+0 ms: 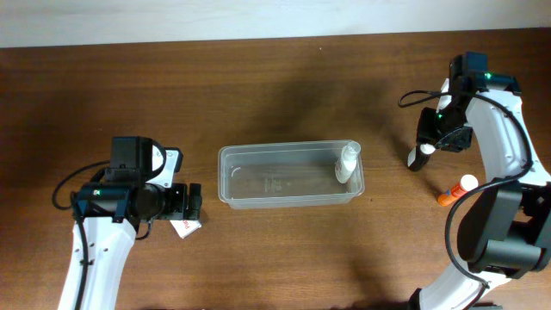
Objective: Pack container
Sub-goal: 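Move the right gripper to the dark bottle and grasp it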
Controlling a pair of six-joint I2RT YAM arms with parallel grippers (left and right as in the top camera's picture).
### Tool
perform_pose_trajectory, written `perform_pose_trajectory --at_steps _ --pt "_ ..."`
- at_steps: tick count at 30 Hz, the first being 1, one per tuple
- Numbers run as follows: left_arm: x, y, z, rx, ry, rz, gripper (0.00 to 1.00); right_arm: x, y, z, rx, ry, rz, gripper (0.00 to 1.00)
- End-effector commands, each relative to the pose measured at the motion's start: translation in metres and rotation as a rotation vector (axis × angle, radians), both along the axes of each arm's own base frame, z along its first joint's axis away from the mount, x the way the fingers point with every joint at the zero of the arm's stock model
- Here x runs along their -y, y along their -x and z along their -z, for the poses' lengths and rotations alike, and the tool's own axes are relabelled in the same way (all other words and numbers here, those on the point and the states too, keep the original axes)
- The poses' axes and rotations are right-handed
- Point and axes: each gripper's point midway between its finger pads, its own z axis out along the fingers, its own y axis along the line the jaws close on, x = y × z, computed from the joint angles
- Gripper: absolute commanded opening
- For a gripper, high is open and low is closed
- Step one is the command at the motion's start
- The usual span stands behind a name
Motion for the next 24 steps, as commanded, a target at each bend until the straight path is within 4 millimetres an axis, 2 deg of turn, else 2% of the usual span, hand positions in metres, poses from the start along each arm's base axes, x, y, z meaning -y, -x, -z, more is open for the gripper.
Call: perform_pose_trajectory --at_steps 1,16,20,24 --pt "0.003 -0.004 -0.005 0.014 0.021 -0.007 0.99 0.002 0.000 0.004 -0.009 0.004 0.004 0.46" --pt "0.003 -0.004 -0.005 0.014 0.021 -0.007 0.99 0.002 0.003 0.018 -0.043 -0.003 -0.004 0.45" --pt "0.003 -0.004 -0.005 0.014 0.021 -0.007 1.00 0.002 0.003 0.018 -0.044 -0.004 -0.004 0.31" --pt "0.003 -0.004 -0.005 0.014 0.021 -0.007 0.99 0.001 0.004 0.019 -0.046 -0.004 -0.004 0.24"
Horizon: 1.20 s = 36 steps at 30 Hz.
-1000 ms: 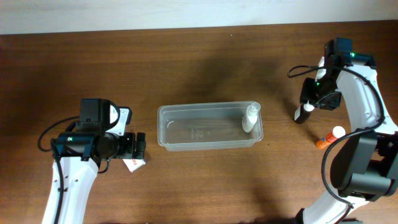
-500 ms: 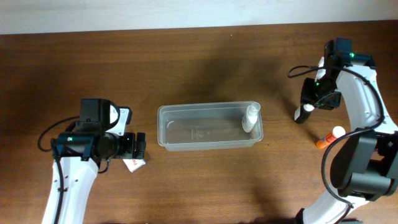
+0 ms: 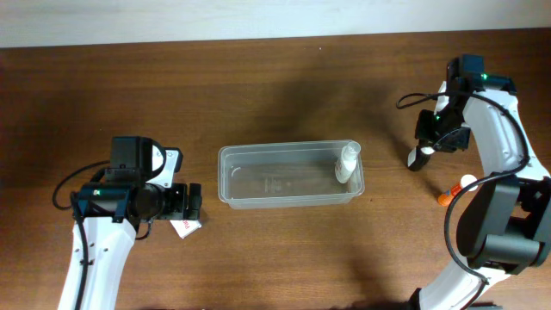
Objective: Pack container
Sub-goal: 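Move the right gripper to the dark bottle and grasp it, then place the dark bottle into the container beside the clear bottle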
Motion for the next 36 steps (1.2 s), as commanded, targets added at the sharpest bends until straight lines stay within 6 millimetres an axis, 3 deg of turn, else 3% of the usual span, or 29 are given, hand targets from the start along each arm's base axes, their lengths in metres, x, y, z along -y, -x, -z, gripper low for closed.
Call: perform_pose_trajectory --at_steps 1,7,10,14,18,22,25,29,32,35,36 --pt "0.003 -0.004 -0.005 0.014 0.021 -0.007 0.99 0.002 0.004 0.007 -0.024 0.001 0.000 0.20" --pt "0.002 -0.004 -0.005 0.014 0.021 -0.007 0.99 -0.002 0.007 0.004 -0.036 -0.012 -0.003 0.08" --pt "0.002 -0.004 -0.005 0.015 0.020 -0.006 0.99 -0.006 0.010 -0.011 -0.027 -0.015 -0.011 0.06" --pt "0.002 -0.004 -0.005 0.014 0.020 -0.006 0.99 -0.026 0.016 -0.062 0.066 0.002 -0.061 0.06" --pt "0.002 -0.004 -0.006 0.015 0.020 -0.006 0.99 -0.064 0.044 -0.119 0.172 0.013 -0.161 0.06" --pt "0.002 -0.004 -0.006 0.015 0.021 -0.007 0.99 -0.100 0.075 -0.159 0.267 0.000 -0.226 0.06" --pt "0.002 -0.004 -0.006 0.015 0.021 -0.006 0.99 -0.125 0.094 -0.175 0.307 -0.021 -0.282 0.06" --pt "0.002 -0.004 -0.006 0.015 0.021 -0.007 1.00 -0.155 0.106 -0.171 0.295 -0.048 -0.351 0.06" --pt "0.002 -0.004 -0.006 0.015 0.020 -0.006 0.99 -0.177 0.105 -0.154 0.270 -0.056 -0.398 0.06" --pt "0.002 -0.004 -0.005 0.015 0.021 -0.007 0.99 -0.185 0.101 -0.133 0.246 -0.040 -0.386 0.06" --pt "0.002 -0.004 -0.005 0.015 0.020 -0.006 0.99 -0.189 0.099 -0.117 0.230 -0.041 -0.378 0.06"
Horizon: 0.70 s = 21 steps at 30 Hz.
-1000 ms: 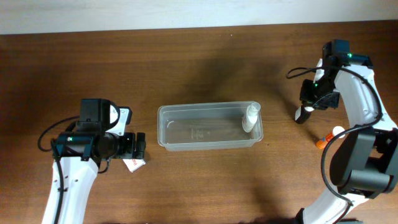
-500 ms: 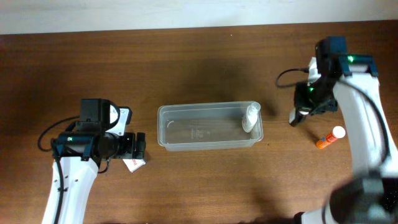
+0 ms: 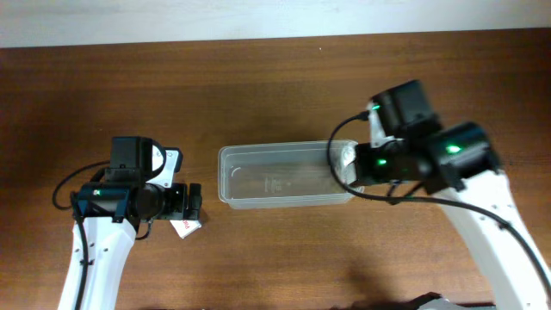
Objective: Pack container
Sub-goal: 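Place the dark bottle into the container beside the clear bottle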
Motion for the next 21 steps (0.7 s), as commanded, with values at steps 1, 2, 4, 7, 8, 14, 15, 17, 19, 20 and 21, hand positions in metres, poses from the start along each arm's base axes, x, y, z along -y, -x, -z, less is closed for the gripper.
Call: perform_pose_trajectory --at_steps 1,2,4,7,8,14,15,17,19,20,21 --pt "0.002 -0.004 -0.005 0.015 0.021 -0.007 1.00 -0.004 -0.003 0.034 -0.047 0.027 0.044 0.06" --pt "0.002 -0.004 -0.006 0.015 0.020 -0.006 0.99 -0.005 -0.005 0.044 -0.056 0.029 0.049 0.06" --pt "0.002 -0.004 -0.006 0.015 0.020 -0.006 0.99 -0.006 -0.008 0.064 -0.066 0.034 0.052 0.06" --pt "0.002 -0.005 -0.006 0.016 0.021 -0.006 0.99 -0.008 -0.015 0.097 -0.069 0.037 0.052 0.06" --pt "0.002 -0.004 -0.006 0.015 0.021 -0.007 0.99 -0.009 -0.016 0.104 -0.074 0.038 0.052 0.06" --pt "0.002 -0.004 -0.006 0.015 0.021 -0.007 0.99 -0.009 -0.019 0.135 -0.114 0.061 0.052 0.06" --pt "0.002 -0.004 -0.006 0.015 0.021 -0.006 0.99 -0.009 -0.020 0.138 -0.121 0.064 0.049 0.12" --pt "0.002 -0.004 -0.006 0.015 0.020 -0.006 0.99 -0.010 -0.020 0.139 -0.121 0.068 0.037 0.23" --pt "0.002 -0.004 -0.006 0.015 0.021 -0.006 0.99 -0.010 -0.021 0.137 -0.114 0.068 0.027 0.31" --pt "0.002 -0.004 -0.006 0.015 0.021 -0.006 0.99 -0.011 -0.022 0.135 -0.111 0.066 0.027 0.36" --pt "0.002 -0.004 -0.006 0.015 0.021 -0.006 1.00 -0.011 -0.023 0.132 -0.109 0.065 0.027 0.43"
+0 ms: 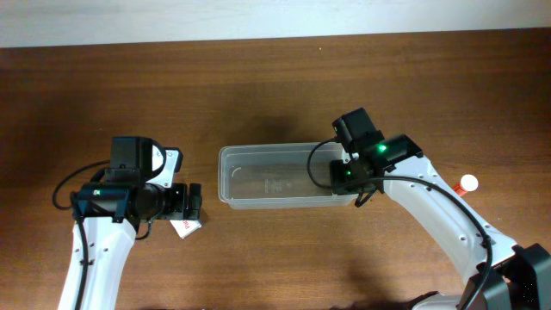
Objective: Pack container
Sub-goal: 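Place the dark bottle into the container beside the clear bottle, then move the right gripper to the orange tube and grasp it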
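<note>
A clear plastic container point(275, 177) lies in the middle of the table. My right gripper point(337, 176) is down at its right end, hidden under its own wrist, so its jaws and anything between them cannot be seen. The container's right end is covered by that arm. My left gripper point(191, 201) points right, just short of the container's left end, directly above a small white and red packet point(183, 228). Whether its jaws touch the packet cannot be made out.
An orange tube with a white cap point(466, 183) lies on the table at the right, partly behind the right forearm. The rest of the surface is brown wooden table point(275, 86).
The right arm has changed its pose and its wrist sits lower at the container's right end. The orange tube shows again at the right. The left arm has not moved.
The right gripper was at the far right of the table with a dark, white-tipped item at its tip, a white bottle standing in the container's right end. It was then over that end, and now sits lower there, hiding the bottle. The left arm stayed by the packet.
</note>
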Controlling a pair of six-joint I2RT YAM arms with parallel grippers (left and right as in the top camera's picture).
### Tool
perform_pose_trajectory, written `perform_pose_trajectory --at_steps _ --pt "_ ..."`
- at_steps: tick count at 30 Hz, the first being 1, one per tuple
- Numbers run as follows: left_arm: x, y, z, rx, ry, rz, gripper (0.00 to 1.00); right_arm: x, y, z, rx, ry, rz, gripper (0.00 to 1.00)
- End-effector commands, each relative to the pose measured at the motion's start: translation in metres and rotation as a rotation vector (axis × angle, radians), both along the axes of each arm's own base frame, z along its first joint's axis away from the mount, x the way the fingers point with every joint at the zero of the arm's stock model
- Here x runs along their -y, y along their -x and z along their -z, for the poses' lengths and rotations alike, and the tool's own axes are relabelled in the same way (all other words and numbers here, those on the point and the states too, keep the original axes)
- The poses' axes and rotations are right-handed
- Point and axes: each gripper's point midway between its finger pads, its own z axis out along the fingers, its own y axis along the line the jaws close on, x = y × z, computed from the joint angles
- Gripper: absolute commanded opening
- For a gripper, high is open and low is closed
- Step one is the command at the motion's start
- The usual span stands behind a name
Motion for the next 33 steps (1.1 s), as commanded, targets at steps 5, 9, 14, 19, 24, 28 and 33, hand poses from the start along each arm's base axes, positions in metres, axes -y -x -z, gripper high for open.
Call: perform_pose_trajectory --at_steps 5,9,14,19,24,28,33 --pt "0.002 -0.004 -0.005 0.014 0.020 -0.006 1.00 0.003 -0.009 -0.054 0.075 0.019 -0.003 0.48" --pt "0.002 -0.004 -0.005 0.014 0.020 -0.006 0.99 0.034 -0.018 -0.122 0.219 0.076 0.142 0.60" --pt "0.002 -0.004 -0.005 0.014 0.021 -0.007 1.00 0.110 -0.019 -0.166 0.311 0.099 0.383 0.78" --pt "0.002 -0.004 -0.005 0.015 0.021 -0.007 0.99 0.190 -0.001 -0.148 0.197 0.113 0.594 0.85" --pt "0.002 -0.004 -0.005 0.015 0.021 -0.007 0.99 0.233 0.012 -0.098 0.012 0.051 0.711 0.86" --pt "0.002 -0.004 -0.005 0.014 0.021 -0.007 0.99 0.246 0.020 -0.056 -0.122 0.031 0.764 0.86" --pt "0.002 -0.004 -0.005 0.014 0.021 -0.007 1.00 0.240 0.019 -0.010 -0.255 -0.018 0.740 0.84"
